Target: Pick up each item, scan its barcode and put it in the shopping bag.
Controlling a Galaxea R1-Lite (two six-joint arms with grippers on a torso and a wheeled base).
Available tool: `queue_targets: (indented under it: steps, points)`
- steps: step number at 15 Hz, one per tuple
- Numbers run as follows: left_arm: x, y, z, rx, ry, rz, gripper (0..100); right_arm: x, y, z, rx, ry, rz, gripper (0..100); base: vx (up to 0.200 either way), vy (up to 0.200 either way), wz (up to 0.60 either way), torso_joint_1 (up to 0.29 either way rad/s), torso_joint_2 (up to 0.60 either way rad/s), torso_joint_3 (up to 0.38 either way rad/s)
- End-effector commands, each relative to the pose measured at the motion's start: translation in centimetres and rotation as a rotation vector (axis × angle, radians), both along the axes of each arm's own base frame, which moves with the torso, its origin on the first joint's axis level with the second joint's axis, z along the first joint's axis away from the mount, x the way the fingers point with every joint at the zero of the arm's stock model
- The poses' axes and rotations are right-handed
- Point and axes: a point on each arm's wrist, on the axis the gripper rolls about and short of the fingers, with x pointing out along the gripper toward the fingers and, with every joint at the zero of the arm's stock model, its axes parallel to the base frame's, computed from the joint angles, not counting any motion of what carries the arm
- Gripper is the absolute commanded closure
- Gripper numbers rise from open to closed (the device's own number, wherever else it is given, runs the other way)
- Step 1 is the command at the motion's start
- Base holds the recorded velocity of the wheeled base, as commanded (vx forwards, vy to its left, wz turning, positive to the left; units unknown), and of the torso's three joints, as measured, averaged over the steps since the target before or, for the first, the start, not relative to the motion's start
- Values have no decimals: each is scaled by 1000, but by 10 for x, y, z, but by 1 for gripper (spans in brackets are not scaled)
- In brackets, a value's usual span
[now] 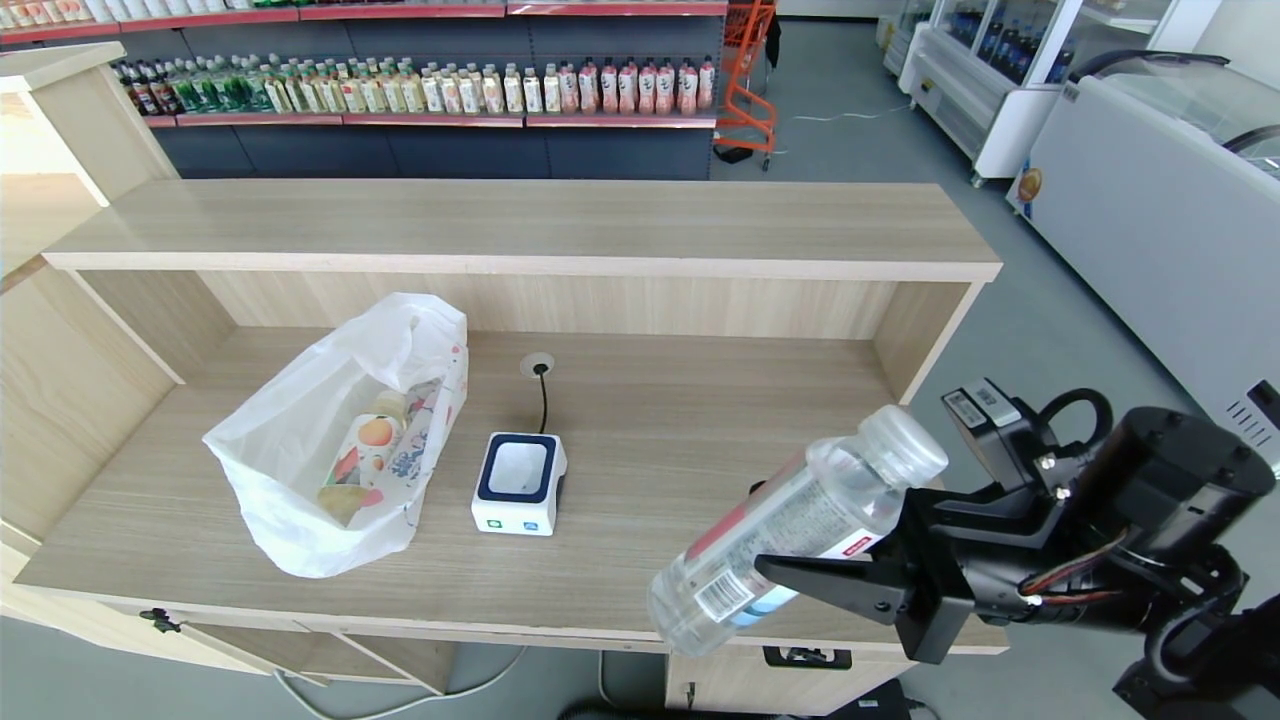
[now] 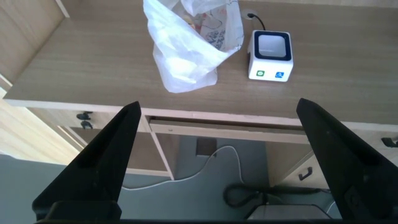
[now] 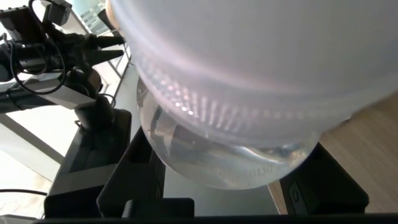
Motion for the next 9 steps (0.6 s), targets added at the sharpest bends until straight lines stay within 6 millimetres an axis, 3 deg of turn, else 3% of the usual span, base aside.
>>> queue_targets:
  steps: [1, 4, 9]
  points:
    - [0, 0, 0, 0, 0, 1, 0, -1, 0, 2, 4, -7, 0, 100, 0, 0, 0, 0, 0, 0]
    - [0, 0, 0, 0, 0, 1, 0, -6, -9, 14, 15, -34, -32, 100, 0, 0, 0, 0, 0, 0]
    - [0, 0, 0, 0, 0, 1, 0, -27, -75, 39, -91, 136, -402, 100, 0, 0, 0, 0, 0, 0]
